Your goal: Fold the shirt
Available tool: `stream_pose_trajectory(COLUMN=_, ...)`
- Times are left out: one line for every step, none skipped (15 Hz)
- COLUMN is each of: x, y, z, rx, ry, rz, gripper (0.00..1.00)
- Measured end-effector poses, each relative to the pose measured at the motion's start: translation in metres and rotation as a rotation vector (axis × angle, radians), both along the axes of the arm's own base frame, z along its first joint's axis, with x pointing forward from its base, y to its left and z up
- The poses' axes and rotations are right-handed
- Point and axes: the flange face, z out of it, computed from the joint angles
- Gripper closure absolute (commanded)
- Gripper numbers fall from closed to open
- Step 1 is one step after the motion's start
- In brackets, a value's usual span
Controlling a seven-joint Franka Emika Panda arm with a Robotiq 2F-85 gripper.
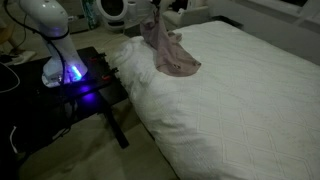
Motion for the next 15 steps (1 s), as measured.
stream_pose_trajectory(x=0.009, y=-0.002, z=-0.003, rx=0.0, ry=-0.009, rz=-0.026, gripper=1.0)
stream_pose_trajectory(x=0.018, y=-0.003, z=-0.005, rx=0.0, ry=-0.019, rz=-0.05, gripper=1.0)
stream_pose_trajectory(x=0.027, y=-0.003, z=-0.008, rx=-0.002, ry=-0.03, rz=-0.074, gripper=1.0)
stream_pose_trajectory(x=0.036, y=-0.003, z=-0.01, rx=-0.003, ry=-0.04, rz=-0.096, gripper=1.0)
stream_pose_trajectory(x=0.043, y=-0.003, z=-0.013, rx=-0.003, ry=-0.048, rz=-0.113, gripper=0.98)
stream_pose_trajectory(x=0.049, y=-0.001, z=-0.016, rx=-0.005, ry=-0.056, rz=-0.127, gripper=0.73)
stream_pose_trajectory(x=0.054, y=0.0, z=-0.02, rx=-0.006, ry=-0.061, rz=-0.14, gripper=0.73)
stream_pose_trajectory(x=0.058, y=0.002, z=-0.023, rx=-0.011, ry=-0.063, rz=-0.15, gripper=0.71)
stream_pose_trajectory(x=0.061, y=0.003, z=-0.027, rx=-0.017, ry=-0.058, rz=-0.158, gripper=0.65)
stream_pose_trajectory(x=0.062, y=0.004, z=-0.031, rx=-0.024, ry=-0.045, rz=-0.164, gripper=0.57)
stream_pose_trajectory(x=0.061, y=0.004, z=-0.034, rx=-0.032, ry=-0.03, rz=-0.168, gripper=0.5)
stream_pose_trajectory(x=0.061, y=0.003, z=-0.035, rx=-0.038, ry=-0.022, rz=-0.171, gripper=0.42)
stream_pose_trajectory(x=0.061, y=0.0, z=-0.035, rx=-0.044, ry=-0.022, rz=-0.173, gripper=0.35)
stream_pose_trajectory(x=0.062, y=-0.005, z=-0.035, rx=-0.054, ry=-0.024, rz=-0.177, gripper=0.27)
stream_pose_trajectory(x=0.063, y=-0.012, z=-0.035, rx=-0.063, ry=-0.025, rz=-0.183, gripper=0.2)
